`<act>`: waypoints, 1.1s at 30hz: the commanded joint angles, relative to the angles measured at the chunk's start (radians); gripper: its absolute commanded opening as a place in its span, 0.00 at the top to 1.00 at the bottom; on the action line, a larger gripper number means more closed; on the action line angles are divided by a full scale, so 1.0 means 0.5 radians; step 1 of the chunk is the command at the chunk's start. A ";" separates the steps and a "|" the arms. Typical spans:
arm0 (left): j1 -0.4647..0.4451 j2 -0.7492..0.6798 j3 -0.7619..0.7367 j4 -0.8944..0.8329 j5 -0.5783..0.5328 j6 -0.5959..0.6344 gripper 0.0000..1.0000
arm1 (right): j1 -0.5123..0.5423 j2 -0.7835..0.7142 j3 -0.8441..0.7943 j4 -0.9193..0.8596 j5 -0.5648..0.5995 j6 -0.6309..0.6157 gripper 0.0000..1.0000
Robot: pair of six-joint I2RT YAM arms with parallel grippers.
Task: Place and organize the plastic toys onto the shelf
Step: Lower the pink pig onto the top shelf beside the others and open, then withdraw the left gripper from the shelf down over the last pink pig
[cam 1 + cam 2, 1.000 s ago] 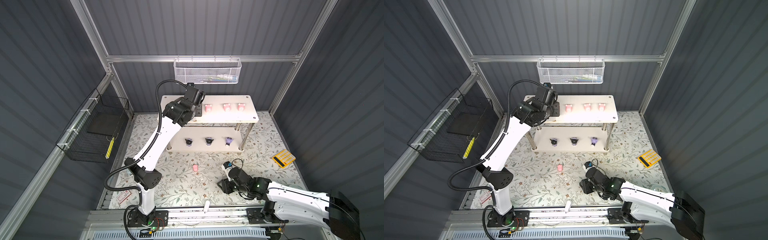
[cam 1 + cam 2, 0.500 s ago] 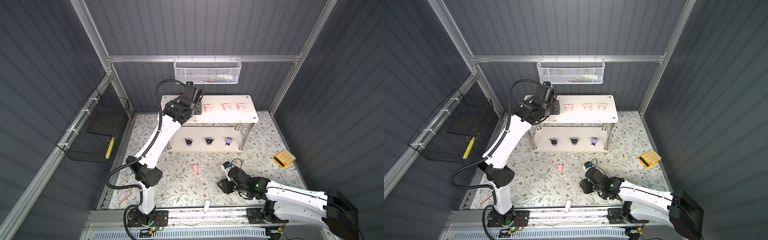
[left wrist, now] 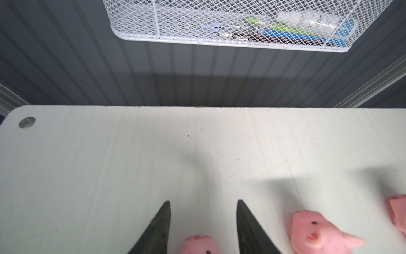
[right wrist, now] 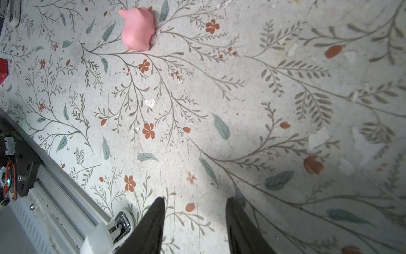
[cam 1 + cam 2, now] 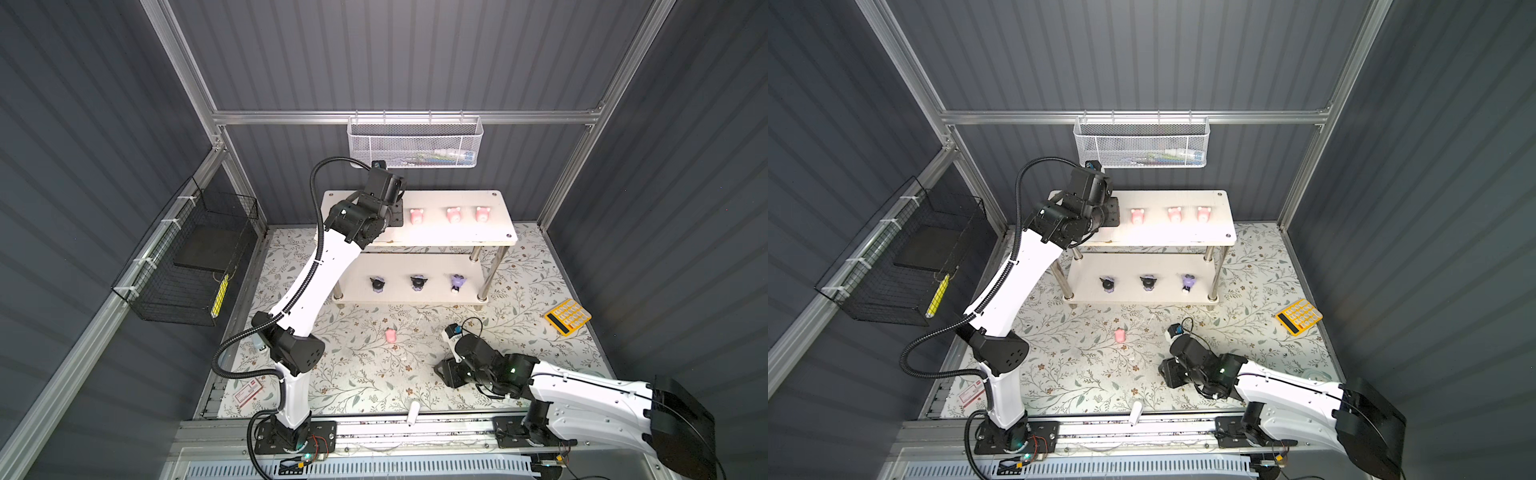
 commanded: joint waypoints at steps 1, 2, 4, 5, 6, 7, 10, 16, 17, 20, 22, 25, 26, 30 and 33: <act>0.020 -0.059 0.057 0.051 0.013 0.063 0.43 | -0.009 0.012 0.003 0.023 -0.007 -0.007 0.52; 0.021 -0.067 0.062 0.065 0.003 0.074 0.41 | -0.008 0.013 0.006 0.023 -0.007 -0.006 0.52; 0.030 -0.102 0.067 0.106 -0.028 0.105 0.36 | -0.010 0.006 0.014 0.017 -0.015 -0.009 0.52; 0.036 -0.115 0.075 0.125 -0.043 0.115 0.35 | -0.009 0.004 0.017 0.018 -0.016 -0.009 0.52; 0.043 -0.132 0.083 0.149 -0.053 0.133 0.33 | -0.008 0.001 0.017 0.016 -0.015 -0.012 0.52; 0.045 -0.156 0.083 0.173 -0.060 0.150 0.31 | -0.008 -0.001 0.022 0.014 -0.014 -0.011 0.52; 0.046 -0.250 0.037 0.255 -0.079 0.201 0.28 | -0.011 -0.003 0.024 0.006 -0.008 -0.015 0.52; 0.044 -0.729 -0.504 0.587 -0.042 0.192 0.28 | -0.010 -0.004 0.031 -0.006 -0.005 -0.009 0.52; 0.043 -0.816 -0.608 0.630 -0.023 0.176 0.28 | -0.010 -0.001 0.034 -0.010 0.000 -0.009 0.52; 0.043 -1.100 -0.978 0.711 0.055 0.125 0.28 | -0.010 0.006 0.047 -0.009 0.007 -0.004 0.52; 0.043 -1.317 -1.258 0.744 0.099 0.070 0.27 | -0.011 0.008 0.067 -0.016 0.006 -0.013 0.52; 0.040 -1.623 -1.583 0.704 0.095 -0.023 0.27 | -0.011 0.000 0.095 -0.050 0.030 -0.023 0.52; 0.040 -1.703 -1.650 0.665 0.088 -0.054 0.27 | -0.013 -0.003 0.103 -0.055 0.037 -0.031 0.52; 0.042 -2.046 -1.989 0.522 0.099 -0.207 0.28 | -0.027 0.031 0.162 -0.085 0.052 -0.064 0.52; 0.040 -2.236 -2.233 0.456 0.131 -0.251 0.27 | -0.044 0.115 0.246 -0.132 0.060 -0.088 0.52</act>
